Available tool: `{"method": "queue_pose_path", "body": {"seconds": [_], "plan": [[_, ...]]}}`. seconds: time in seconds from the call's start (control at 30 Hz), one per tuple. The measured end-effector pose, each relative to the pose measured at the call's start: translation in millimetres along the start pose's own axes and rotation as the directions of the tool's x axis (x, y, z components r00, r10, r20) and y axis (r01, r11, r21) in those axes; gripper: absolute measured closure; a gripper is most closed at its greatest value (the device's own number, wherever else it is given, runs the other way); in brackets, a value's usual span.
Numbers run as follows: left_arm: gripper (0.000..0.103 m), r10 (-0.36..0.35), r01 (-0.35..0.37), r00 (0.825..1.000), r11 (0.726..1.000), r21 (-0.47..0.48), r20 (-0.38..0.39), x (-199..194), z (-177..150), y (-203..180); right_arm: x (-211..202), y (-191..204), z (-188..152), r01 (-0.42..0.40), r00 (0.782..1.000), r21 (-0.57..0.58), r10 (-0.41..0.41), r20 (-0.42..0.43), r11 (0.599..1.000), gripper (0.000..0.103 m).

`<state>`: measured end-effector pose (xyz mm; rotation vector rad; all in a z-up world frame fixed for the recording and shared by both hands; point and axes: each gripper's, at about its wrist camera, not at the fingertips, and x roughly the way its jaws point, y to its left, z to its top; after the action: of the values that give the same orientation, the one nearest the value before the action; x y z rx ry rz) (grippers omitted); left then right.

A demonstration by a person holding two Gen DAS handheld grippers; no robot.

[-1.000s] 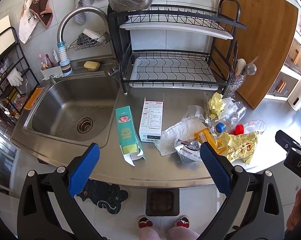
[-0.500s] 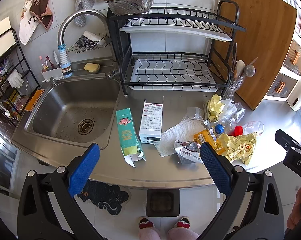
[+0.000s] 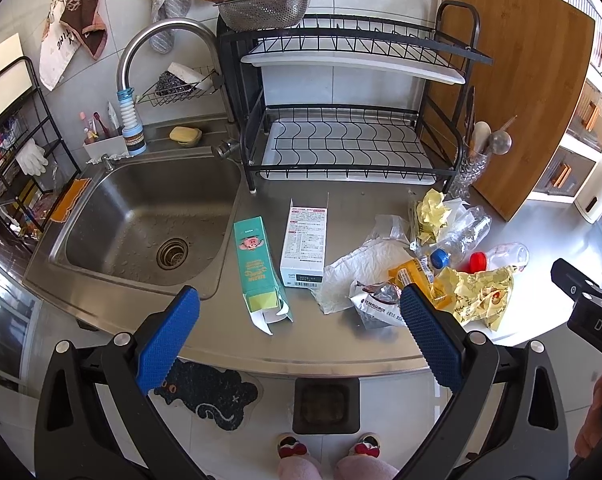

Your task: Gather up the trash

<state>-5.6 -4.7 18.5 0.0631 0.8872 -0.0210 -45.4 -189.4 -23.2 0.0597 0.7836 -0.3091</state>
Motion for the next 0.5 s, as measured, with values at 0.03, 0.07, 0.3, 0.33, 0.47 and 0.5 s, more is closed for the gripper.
{"method": "queue_pose_path", "body": {"seconds": [0.03, 0.07, 0.3, 0.33, 0.47, 0.5], "plan": [[0.008, 0.001, -0.001, 1.0, 1.0, -0.001, 0.0, 0.0, 0.0, 0.3, 0.2, 0.5, 0.5, 0.0, 1.0, 0.0, 0.0, -0.001, 1.0, 0.003], [0.008, 0.002, -0.002, 1.0, 1.0, -0.001, 0.001, 0.0, 0.1, 0.4, 0.3, 0.7, 0.4, 0.0, 1.0, 0.0, 0.0, -0.001, 1.0, 0.003], [0.008, 0.0, 0.0, 1.0, 1.0, 0.0, 0.001, 0.2, 0.2, 1.3, 0.2, 0.7, 1.1, 0.002, 1.0, -0.001, -0.002, 0.0, 1.0, 0.003], [0.008, -0.001, 0.001, 1.0, 1.0, 0.0, 0.0, 0.5, 0.2, 1.5, 0.0, 0.8, 1.2, 0.002, 1.0, -0.002, -0.002, 0.001, 1.0, 0.003], [0.008, -0.001, 0.001, 1.0, 1.0, -0.004, -0.005, 2.6, 0.7, 2.2, 1.5, -0.2, 2.2, 0.003, 1.0, 0.001, -0.003, -0.004, 1.0, 0.003], [0.008, -0.001, 0.001, 1.0, 1.0, -0.004, -0.006, 3.2, 0.8, 2.4, 2.1, -0.7, 2.4, 0.002, 1.0, 0.002, -0.002, -0.005, 1.0, 0.003]]}}
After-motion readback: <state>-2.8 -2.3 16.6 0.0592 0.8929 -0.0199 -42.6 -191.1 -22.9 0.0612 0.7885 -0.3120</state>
